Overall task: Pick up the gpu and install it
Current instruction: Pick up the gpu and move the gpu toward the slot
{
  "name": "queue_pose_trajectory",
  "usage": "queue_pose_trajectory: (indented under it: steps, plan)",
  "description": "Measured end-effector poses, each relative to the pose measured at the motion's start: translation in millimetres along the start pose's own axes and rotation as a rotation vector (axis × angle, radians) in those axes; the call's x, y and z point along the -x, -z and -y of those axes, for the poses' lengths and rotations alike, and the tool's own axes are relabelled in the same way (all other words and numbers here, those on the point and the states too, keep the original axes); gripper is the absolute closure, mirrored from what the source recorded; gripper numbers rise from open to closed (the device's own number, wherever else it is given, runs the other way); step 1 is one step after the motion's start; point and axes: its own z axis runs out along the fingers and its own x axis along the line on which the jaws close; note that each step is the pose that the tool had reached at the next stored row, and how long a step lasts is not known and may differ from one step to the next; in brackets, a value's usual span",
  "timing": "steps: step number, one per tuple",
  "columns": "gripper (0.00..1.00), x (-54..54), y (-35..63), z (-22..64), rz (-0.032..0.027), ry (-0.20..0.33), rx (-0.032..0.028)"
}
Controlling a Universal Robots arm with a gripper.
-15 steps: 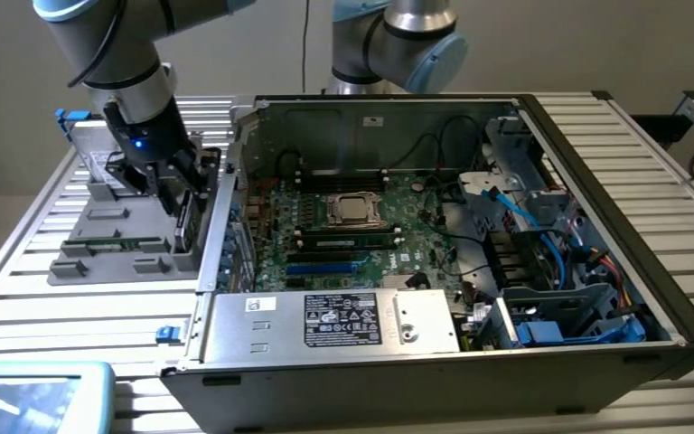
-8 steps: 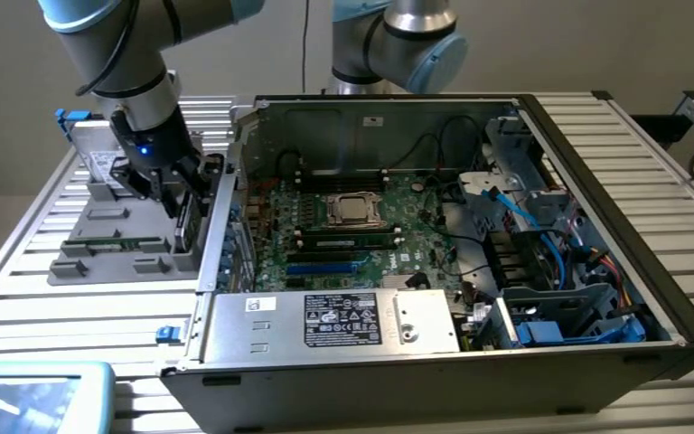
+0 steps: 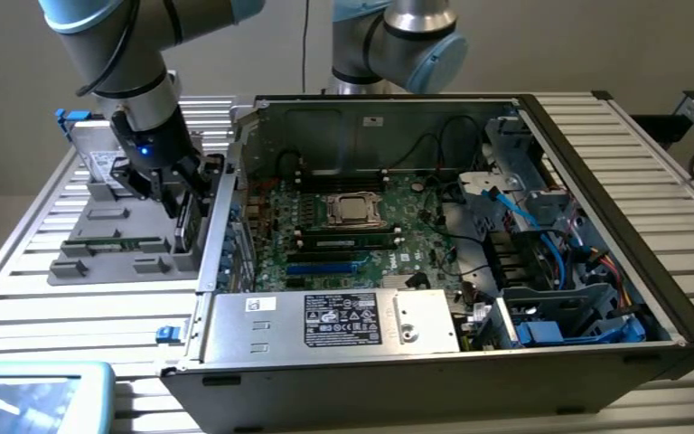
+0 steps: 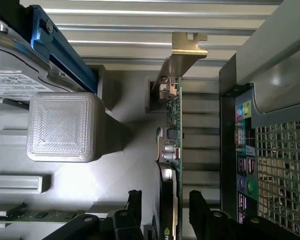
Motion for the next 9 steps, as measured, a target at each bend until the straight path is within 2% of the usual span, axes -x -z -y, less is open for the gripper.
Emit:
queue_pose_trajectory:
  steps: [7,9]
  plan:
    - [0.5,0.1,-0.3,0.0,-0.0008,0.0,0.0001]
    - [0.63,0.1,-0.7,0.1,-0.0007,0.0,0.0001]
